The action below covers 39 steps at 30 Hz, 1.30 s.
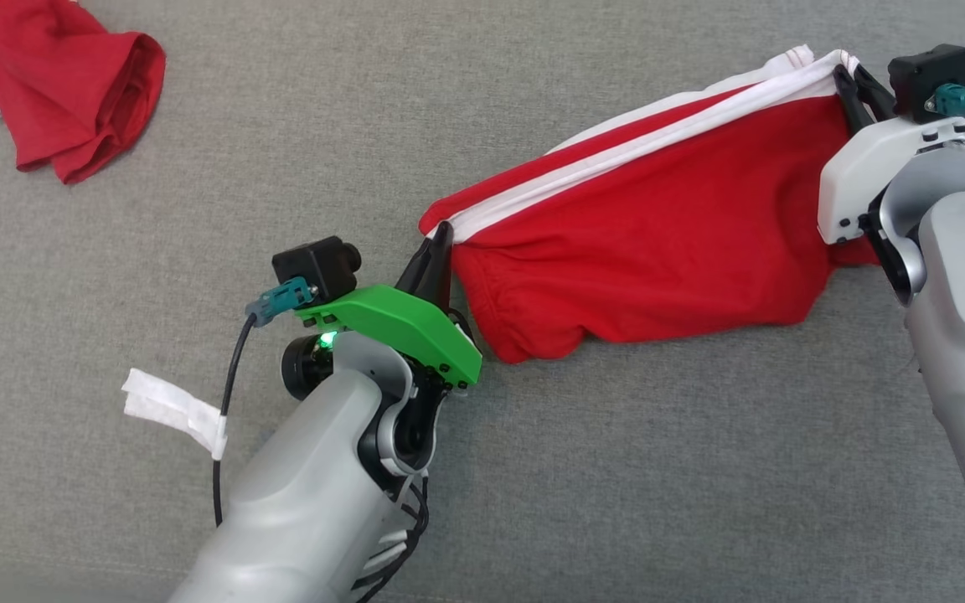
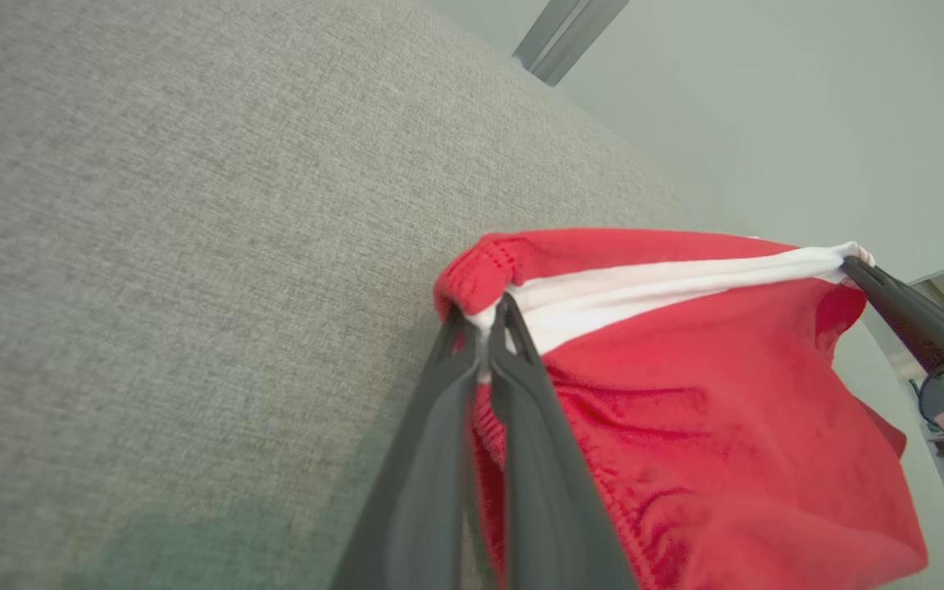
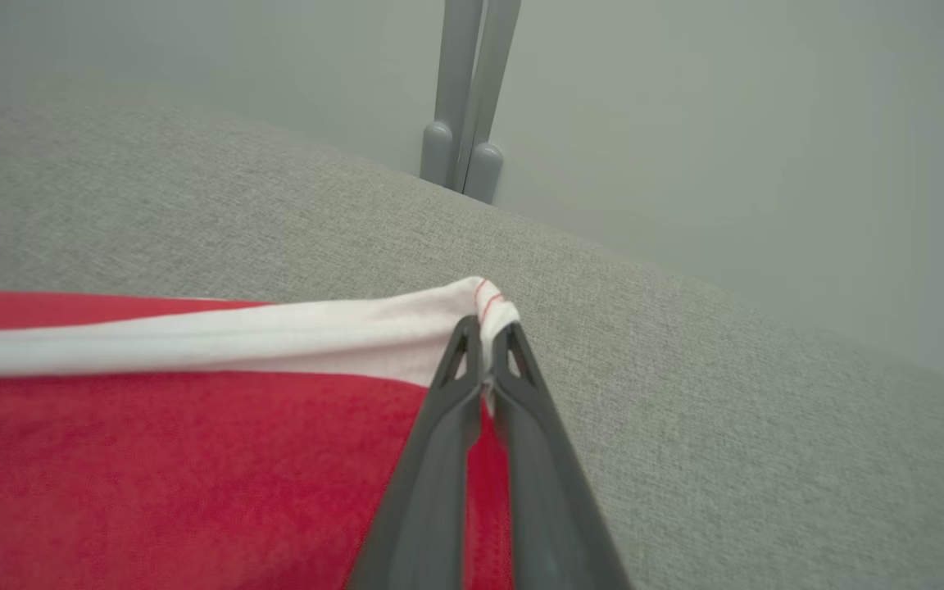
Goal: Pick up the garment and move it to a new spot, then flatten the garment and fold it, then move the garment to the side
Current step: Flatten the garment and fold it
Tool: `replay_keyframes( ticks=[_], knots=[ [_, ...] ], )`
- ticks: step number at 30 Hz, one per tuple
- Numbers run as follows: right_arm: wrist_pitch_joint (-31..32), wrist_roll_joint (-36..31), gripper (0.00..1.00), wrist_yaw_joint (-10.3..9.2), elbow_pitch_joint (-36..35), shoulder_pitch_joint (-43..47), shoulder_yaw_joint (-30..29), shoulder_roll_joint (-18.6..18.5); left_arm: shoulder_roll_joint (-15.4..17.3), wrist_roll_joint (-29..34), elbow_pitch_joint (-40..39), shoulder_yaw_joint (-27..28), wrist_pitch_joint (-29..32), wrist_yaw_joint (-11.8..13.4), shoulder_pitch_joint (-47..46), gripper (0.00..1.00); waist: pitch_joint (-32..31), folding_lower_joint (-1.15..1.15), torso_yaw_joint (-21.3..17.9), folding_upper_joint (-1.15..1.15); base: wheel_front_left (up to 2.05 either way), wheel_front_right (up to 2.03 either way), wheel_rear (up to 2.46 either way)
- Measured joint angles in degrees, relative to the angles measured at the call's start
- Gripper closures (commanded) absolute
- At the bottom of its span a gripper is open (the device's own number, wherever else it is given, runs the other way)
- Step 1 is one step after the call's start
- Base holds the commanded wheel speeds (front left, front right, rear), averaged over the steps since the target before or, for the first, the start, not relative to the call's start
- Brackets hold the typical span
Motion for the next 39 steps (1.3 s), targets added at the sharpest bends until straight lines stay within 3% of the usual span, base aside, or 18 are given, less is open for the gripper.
replay_keyframes(
  ticks=[6,7,8,9,10,13,22,28,39],
  knots=[
    [-1.9,-1.1,1.0,0.0,8.3,-4.3,0.6,-0.7,0.0,-4.8,0.3,-5.3,-2.2,0.8,-2.5,1.0,1.4,0.0,2.2,0.0,0.0,0.0,0.0],
    [-2.4,-1.2,0.89,0.0,9.2,-4.7,0.5,-0.9,0.0,-5.3,0.1,-5.9,-2.4,0.8,-2.7,0.61,1.5,0.0,2.4,0.0,0.0,0.0,0.0],
    [-3.0,-1.4,0.72,0.0,10.4,-5.2,0.5,-1.0,0.0,-5.7,-0.1,-6.5,-2.8,0.7,-3.0,0.35,1.5,0.0,2.6,0.0,0.0,0.0,0.0],
    [-3.7,-1.5,0.47,0.0,11.3,-5.6,0.3,-1.0,0.0,-5.7,-0.3,-7.2,-3.2,0.6,-3.3,0.0,1.6,0.0,2.8,0.0,0.0,0.0,0.0],
    [-4.5,-1.6,0.0,0.0,12.0,-5.9,0.1,-1.0,0.0,-5.4,-0.4,-7.7,-3.6,0.6,-3.5,0.0,1.5,0.0,3.0,0.0,0.0,0.0,0.0],
    [-6.7,-2.3,0.0,0.0,14.2,-6.8,-0.7,-1.0,0.0,-0.1,0.0,-8.8,-4.1,1.7,-4.4,0.0,1.1,0.0,3.1,0.0,0.0,0.0,0.0],
    [-9.8,-2.7,0.0,0.0,20.0,-7.5,-2.2,-1.0,1.0,17.5,-9.3,2.8,-4.4,2.6,5.0,0.0,-1.8,0.0,2.8,0.0,0.0,0.0,0.0],
    [-4.8,0.4,0.0,0.0,24.4,-7.1,-0.2,-1.1,2.6,23.9,-14.3,9.1,-4.5,2.6,12.8,0.0,-4.4,0.0,2.7,0.0,0.0,0.0,0.0],
    [5.5,9.4,0.0,-0.01,27.3,-3.8,2.5,-2.2,3.6,28.8,-17.8,16.6,-4.5,2.7,21.1,0.0,-6.5,0.0,4.8,0.0,0.0,0.0,0.0]
  ],
)
